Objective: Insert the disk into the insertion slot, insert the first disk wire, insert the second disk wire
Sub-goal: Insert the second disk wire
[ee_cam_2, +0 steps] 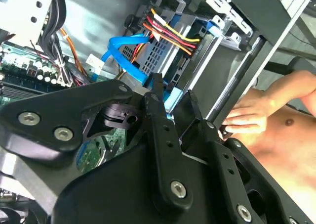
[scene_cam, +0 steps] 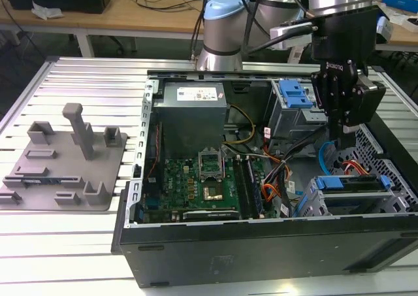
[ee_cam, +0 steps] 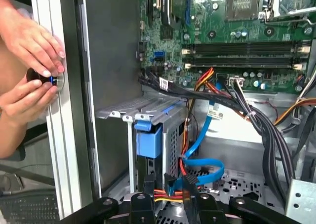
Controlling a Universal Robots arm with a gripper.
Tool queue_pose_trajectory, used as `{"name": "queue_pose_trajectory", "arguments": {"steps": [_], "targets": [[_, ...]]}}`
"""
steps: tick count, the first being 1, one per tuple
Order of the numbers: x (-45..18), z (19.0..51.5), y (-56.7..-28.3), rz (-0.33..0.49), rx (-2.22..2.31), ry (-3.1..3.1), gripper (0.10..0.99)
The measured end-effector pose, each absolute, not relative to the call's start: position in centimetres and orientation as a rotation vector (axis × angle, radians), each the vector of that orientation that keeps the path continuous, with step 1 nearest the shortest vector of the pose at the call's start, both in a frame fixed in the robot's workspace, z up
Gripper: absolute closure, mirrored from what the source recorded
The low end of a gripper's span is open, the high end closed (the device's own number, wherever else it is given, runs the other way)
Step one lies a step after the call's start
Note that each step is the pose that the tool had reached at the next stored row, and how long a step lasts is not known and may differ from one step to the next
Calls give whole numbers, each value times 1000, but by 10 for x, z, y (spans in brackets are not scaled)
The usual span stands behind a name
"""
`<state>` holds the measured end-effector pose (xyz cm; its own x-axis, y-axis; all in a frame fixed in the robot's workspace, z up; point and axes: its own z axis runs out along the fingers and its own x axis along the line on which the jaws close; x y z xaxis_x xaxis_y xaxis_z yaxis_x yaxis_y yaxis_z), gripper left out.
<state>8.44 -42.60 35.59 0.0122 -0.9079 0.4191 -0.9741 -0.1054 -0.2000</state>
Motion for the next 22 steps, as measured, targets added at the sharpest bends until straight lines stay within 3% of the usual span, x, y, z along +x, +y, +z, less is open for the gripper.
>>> {"name": "queue_pose_trajectory", "arguments": {"steps": [14, 16, 17, 22], "targets": [[89, 354, -423, 660, 2008, -2085, 722], [89, 354, -421, 658, 2002, -2089, 737], [90, 354, -420, 658, 2001, -2090, 812], [91, 353, -417, 653, 2000, -2087, 812]]}}
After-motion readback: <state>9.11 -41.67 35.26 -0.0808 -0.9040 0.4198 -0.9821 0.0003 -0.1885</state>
